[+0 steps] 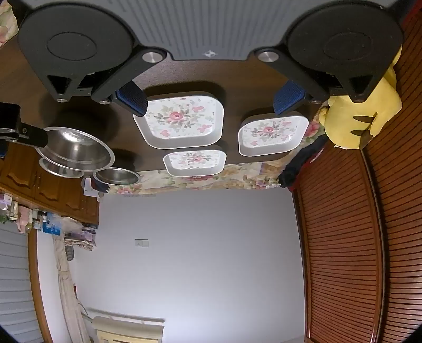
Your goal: Organize plates and bowls
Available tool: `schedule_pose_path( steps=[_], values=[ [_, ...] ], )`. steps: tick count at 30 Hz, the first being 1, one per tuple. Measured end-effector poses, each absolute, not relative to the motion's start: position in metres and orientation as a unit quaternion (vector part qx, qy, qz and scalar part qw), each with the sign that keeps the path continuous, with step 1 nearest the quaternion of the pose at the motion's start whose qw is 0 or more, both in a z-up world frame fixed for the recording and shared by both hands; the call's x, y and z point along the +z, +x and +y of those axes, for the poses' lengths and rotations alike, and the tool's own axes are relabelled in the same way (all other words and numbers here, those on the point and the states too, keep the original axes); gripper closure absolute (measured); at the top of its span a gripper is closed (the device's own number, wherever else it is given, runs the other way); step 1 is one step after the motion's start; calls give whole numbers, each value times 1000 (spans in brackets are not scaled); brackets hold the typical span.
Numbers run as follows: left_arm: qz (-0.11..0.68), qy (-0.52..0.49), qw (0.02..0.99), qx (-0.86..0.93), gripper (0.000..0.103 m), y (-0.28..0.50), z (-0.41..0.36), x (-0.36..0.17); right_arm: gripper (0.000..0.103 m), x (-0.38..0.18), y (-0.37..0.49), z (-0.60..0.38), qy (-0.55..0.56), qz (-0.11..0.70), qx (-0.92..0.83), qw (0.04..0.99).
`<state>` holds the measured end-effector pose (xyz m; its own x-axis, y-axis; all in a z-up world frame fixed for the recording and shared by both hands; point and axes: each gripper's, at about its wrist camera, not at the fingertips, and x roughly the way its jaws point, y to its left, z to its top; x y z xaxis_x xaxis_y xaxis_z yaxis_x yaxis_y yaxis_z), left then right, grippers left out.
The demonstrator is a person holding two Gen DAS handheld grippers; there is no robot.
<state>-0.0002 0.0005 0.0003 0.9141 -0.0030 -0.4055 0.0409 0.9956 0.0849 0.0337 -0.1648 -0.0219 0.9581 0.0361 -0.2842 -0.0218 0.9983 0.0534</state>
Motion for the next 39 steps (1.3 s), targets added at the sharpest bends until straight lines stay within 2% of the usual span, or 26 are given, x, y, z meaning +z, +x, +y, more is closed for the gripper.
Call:
schedule_pose_path(
  steps=[39],
  values=[
    [199, 54, 978, -9, 0, -3, 0, 6, 0, -22, 33, -167, 24, 142, 12, 990]
  ],
)
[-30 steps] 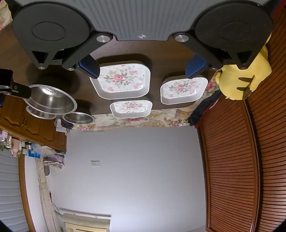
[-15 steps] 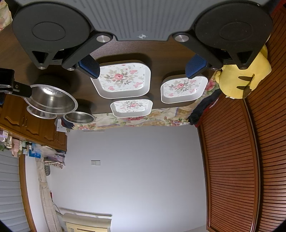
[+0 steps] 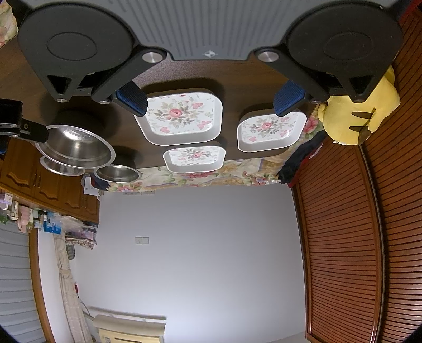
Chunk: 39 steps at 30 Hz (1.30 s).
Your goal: Organize plates and bowls
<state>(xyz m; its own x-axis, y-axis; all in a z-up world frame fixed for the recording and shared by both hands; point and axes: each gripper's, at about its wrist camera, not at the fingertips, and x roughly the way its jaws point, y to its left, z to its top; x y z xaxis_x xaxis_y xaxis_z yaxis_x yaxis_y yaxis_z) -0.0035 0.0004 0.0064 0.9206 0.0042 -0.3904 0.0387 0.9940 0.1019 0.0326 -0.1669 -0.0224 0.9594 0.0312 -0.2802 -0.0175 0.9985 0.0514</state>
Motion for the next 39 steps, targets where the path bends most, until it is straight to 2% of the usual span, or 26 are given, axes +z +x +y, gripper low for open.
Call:
schedule_pose_path(
  steps=[39],
  values=[
    [202, 51, 978, -12, 0, -3, 0, 2, 0, -23, 32, -167, 24, 142, 13, 989]
  ],
)
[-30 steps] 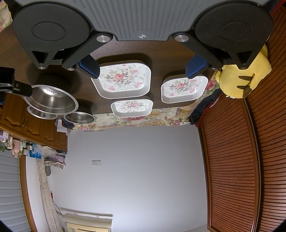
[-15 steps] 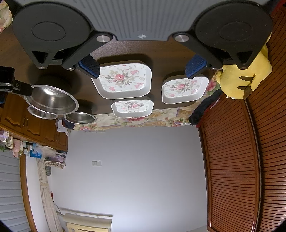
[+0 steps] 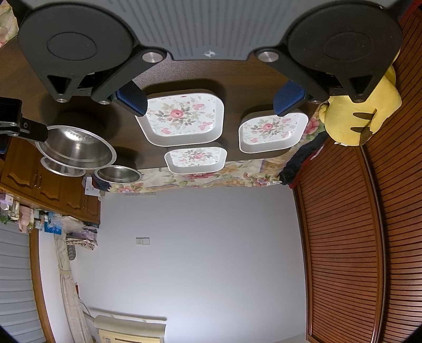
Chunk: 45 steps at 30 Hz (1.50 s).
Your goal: Organize plates and bowls
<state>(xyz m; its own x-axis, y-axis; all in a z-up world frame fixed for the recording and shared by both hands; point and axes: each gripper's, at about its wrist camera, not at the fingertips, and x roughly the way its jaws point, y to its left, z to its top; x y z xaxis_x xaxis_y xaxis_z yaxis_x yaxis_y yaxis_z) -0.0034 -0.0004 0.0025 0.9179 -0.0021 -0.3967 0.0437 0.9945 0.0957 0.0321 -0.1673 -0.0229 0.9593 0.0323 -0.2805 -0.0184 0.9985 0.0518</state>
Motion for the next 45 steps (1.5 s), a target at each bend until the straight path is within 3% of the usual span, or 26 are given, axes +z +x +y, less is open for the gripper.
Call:
schedule_pose_path(
  steps=[25, 39, 41, 43, 45],
  values=[
    [274, 22, 960, -45, 0, 35, 16, -17, 0, -28, 46, -157, 15, 154, 28, 988],
    [242, 36, 969, -24, 0, 69, 50, 8, 1, -17, 84, -115, -25, 156, 91, 983],
    [238, 40, 970, -21, 0, 76, 56, 11, 4, -15, 91, -110, -25, 162, 100, 981],
    [236, 42, 970, -27, 0, 82, 63, 15, 15, -14, 99, -105, -26, 170, 110, 979],
    [231, 44, 971, -39, 0, 87, 68, 16, 15, -14, 105, -101, -21, 178, 118, 977]
  ],
)
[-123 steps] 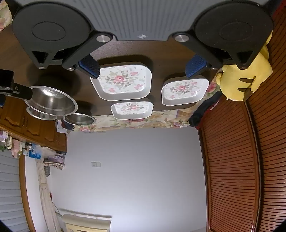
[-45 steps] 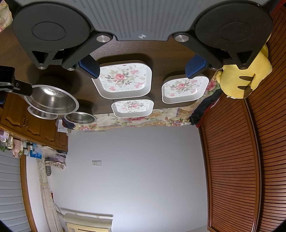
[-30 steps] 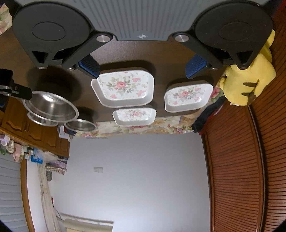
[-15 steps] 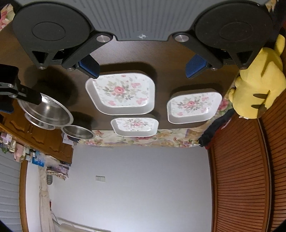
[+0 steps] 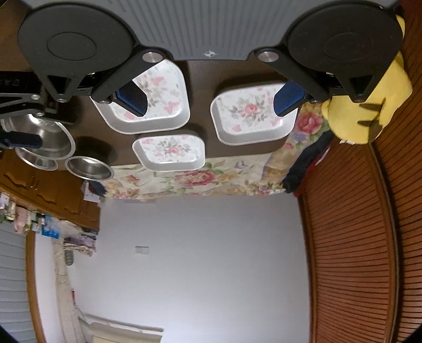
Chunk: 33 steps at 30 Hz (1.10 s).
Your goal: Organize plates and bowls
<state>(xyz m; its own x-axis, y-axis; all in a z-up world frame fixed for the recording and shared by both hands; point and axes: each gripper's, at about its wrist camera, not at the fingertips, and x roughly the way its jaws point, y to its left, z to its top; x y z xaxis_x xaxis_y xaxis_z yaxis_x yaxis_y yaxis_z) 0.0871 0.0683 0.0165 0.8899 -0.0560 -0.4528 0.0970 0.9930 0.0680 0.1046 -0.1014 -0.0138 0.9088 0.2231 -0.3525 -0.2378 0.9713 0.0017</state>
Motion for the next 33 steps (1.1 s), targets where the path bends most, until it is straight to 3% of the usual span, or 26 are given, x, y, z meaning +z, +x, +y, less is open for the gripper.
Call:
schedule_pose_path(
  steps=[4, 12, 20, 27, 33],
  values=[
    [224, 40, 972, -51, 0, 95, 76, 19, 17, -12, 117, -96, -15, 188, 126, 974],
    [231, 32, 969, -74, 4, 115, 83, 5, 32, -22, 134, -82, -27, 220, 129, 966],
    [268, 21, 957, -106, 34, 135, 77, -32, 41, -40, 148, -79, -38, 253, 116, 960],
    [282, 18, 952, -120, 42, 147, 65, -51, 47, -53, 157, -75, -54, 266, 108, 956],
    [296, 5, 948, -118, 56, 155, 65, -61, 51, -59, 161, -74, -56, 271, 105, 955]
  ],
)
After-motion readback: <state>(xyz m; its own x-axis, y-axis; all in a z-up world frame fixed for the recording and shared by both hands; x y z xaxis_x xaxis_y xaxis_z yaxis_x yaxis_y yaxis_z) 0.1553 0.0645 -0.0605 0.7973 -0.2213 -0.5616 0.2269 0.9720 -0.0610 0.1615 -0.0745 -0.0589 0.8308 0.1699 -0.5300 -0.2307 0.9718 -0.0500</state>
